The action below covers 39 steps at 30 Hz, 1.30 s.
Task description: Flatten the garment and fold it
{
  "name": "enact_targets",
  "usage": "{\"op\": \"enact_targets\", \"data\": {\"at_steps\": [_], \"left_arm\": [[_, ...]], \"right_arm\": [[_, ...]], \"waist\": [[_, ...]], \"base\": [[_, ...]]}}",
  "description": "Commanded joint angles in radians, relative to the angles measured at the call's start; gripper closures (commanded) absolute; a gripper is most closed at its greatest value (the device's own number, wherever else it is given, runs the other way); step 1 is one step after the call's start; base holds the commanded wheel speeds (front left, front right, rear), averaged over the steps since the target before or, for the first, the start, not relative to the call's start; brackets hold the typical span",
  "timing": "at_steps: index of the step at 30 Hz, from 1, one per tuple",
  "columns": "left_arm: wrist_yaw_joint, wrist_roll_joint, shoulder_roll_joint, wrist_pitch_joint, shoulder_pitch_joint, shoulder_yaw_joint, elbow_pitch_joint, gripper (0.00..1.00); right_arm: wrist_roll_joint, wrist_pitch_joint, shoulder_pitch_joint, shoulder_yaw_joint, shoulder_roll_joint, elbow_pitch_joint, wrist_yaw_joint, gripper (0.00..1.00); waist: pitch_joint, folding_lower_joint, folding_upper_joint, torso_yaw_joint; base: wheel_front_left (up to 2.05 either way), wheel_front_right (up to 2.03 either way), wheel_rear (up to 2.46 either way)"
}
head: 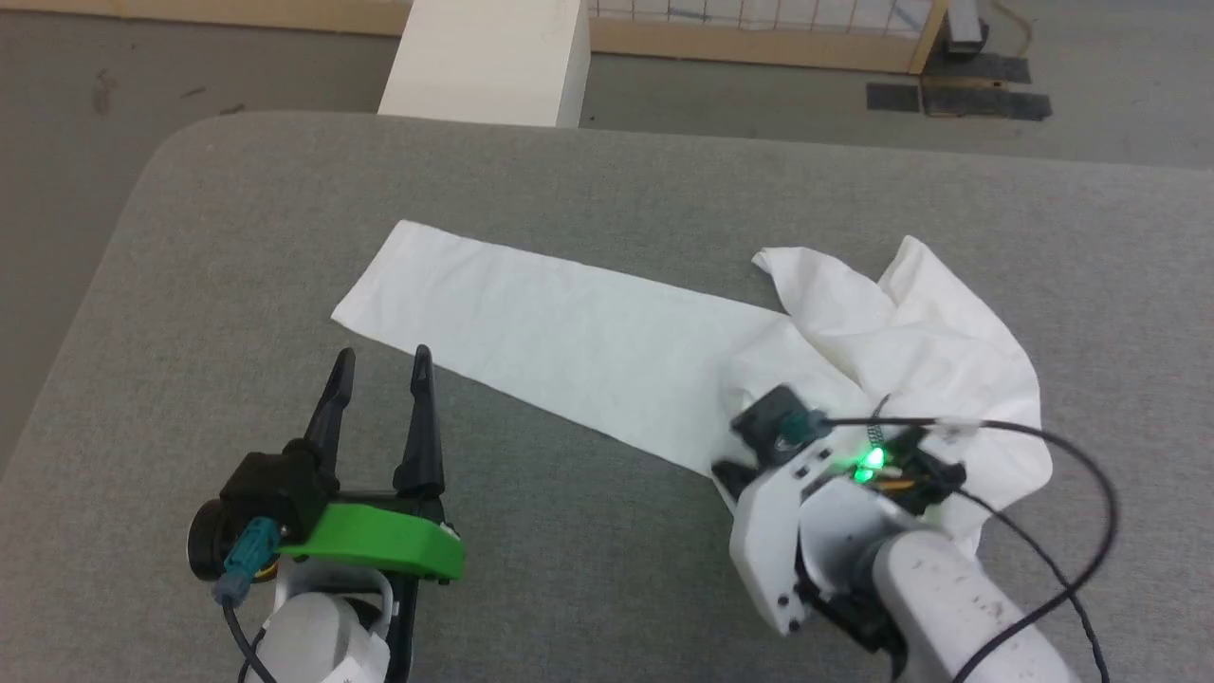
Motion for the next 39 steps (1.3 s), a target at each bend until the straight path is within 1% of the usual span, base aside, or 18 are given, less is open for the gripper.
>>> {"op": "enact_targets", "data": {"at_steps": [1,4,7,10,12,15,18,20,23,28,31,32,33,34,35,37,39], "left_arm": [[-0.009,0.006,-0.005,-0.004,0.002,0.004,0.003,0.0],[-0.014,0.01,-0.006,-0.004,0.009,0.007,0.007,0.0],[-0.019,0.014,-0.006,-0.005,0.015,0.01,0.009,0.0],[-0.023,0.02,-0.007,-0.005,0.017,0.01,0.009,0.0],[-0.026,0.021,-0.007,-0.005,0.018,0.01,0.008,0.0],[-0.028,0.019,-0.007,-0.005,0.017,0.007,0.006,0.0],[-0.028,0.016,-0.007,-0.005,0.012,0.002,0.004,0.0],[-0.027,0.01,-0.007,-0.005,0.007,-0.003,0.004,0.0],[-0.025,0.001,-0.007,-0.005,-0.005,-0.013,0.001,0.0],[-0.018,-0.014,-0.007,-0.005,-0.021,-0.029,-0.002,0.0],[-0.014,-0.022,-0.007,-0.005,-0.029,-0.036,-0.004,0.0],[-0.013,-0.025,-0.007,-0.005,-0.031,-0.038,-0.005,0.0],[-0.012,-0.026,-0.007,-0.005,-0.032,-0.04,-0.005,0.0],[-0.011,-0.027,-0.007,-0.005,-0.033,-0.041,-0.005,0.0],[-0.01,-0.028,-0.007,-0.005,-0.033,-0.041,-0.005,0.0],[-0.007,-0.028,-0.007,-0.005,-0.031,-0.041,-0.004,0.0],[-0.005,-0.026,-0.007,-0.005,-0.026,-0.038,-0.003,0.0]], "right_arm": [[0.01,-0.034,0.011,-0.035,0.011,-0.043,-0.002,1.0],[0.001,-0.078,0.03,-0.128,0.021,-0.13,-0.002,1.0],[-0.026,-0.098,0.06,-0.231,0.022,-0.214,-0.002,1.0],[-0.037,-0.11,0.095,-0.283,0.024,-0.28,-0.002,1.0],[-0.047,-0.124,0.126,-0.273,0.015,-0.317,-0.002,0.0],[-0.044,-0.131,0.18,-0.214,0.006,-0.344,-0.002,0.0],[-0.042,-0.121,0.217,-0.145,0.005,-0.319,-0.002,0.0],[-0.057,-0.094,0.228,-0.109,0.007,-0.274,-0.002,0.0],[-0.102,-0.052,0.21,-0.084,0.009,-0.185,-0.002,0.0],[-0.164,-0.017,0.134,-0.062,0.018,-0.028,-0.002,0.0],[-0.173,0.003,0.1,-0.06,0.021,0.048,-0.002,0.0],[-0.17,0.021,0.092,-0.066,0.023,0.076,-0.002,0.11],[-0.165,0.038,0.088,-0.066,0.025,0.095,-0.002,0.72],[-0.156,0.054,0.082,-0.069,0.027,0.11,-0.002,0.93],[-0.146,0.064,0.079,-0.07,0.029,0.117,-0.002,1.0],[-0.123,0.064,0.072,-0.074,0.032,0.112,-0.002,1.0],[-0.091,0.04,0.069,-0.084,0.035,0.086,-0.002,1.0]], "waist": [[-0.03,-0.0001,0.0,-0.03],[-0.047,-0.0001,0.0,-0.047],[-0.061,-0.0001,0.0,-0.065],[-0.067,-0.0001,0.0,-0.072],[-0.07,-0.0001,0.0,-0.074],[-0.065,-0.0001,0.0,-0.073],[-0.052,-0.0001,0.0,-0.067],[-0.04,-0.0001,0.0,-0.058],[-0.015,-0.0001,0.0,-0.04],[0.026,-0.0001,0.0,-0.004],[0.044,-0.0001,0.0,0.017],[0.049,-0.0001,0.0,0.023],[0.051,-0.0001,0.0,0.028],[0.053,-0.0001,0.0,0.031],[0.053,-0.0001,0.0,0.033],[0.049,-0.0001,0.0,0.035],[0.038,-0.0001,0.0,0.029]], "base": [[0.0,0.0,0.0],[0.0,0.0,0.0],[0.0,0.0,0.0],[0.0,0.0,0.0],[0.0,0.0,0.0],[0.0,0.0,0.0],[0.0,0.0,0.0],[0.0,0.0,0.0],[0.0,0.0,0.0],[0.0,0.0,0.0],[0.0,0.0,0.0],[0.0,0.0,0.0],[0.0,0.0,0.0],[0.0,0.0,0.0],[0.0,0.0,0.0],[0.0,0.0,0.0],[0.0,0.0,0.0]]}}
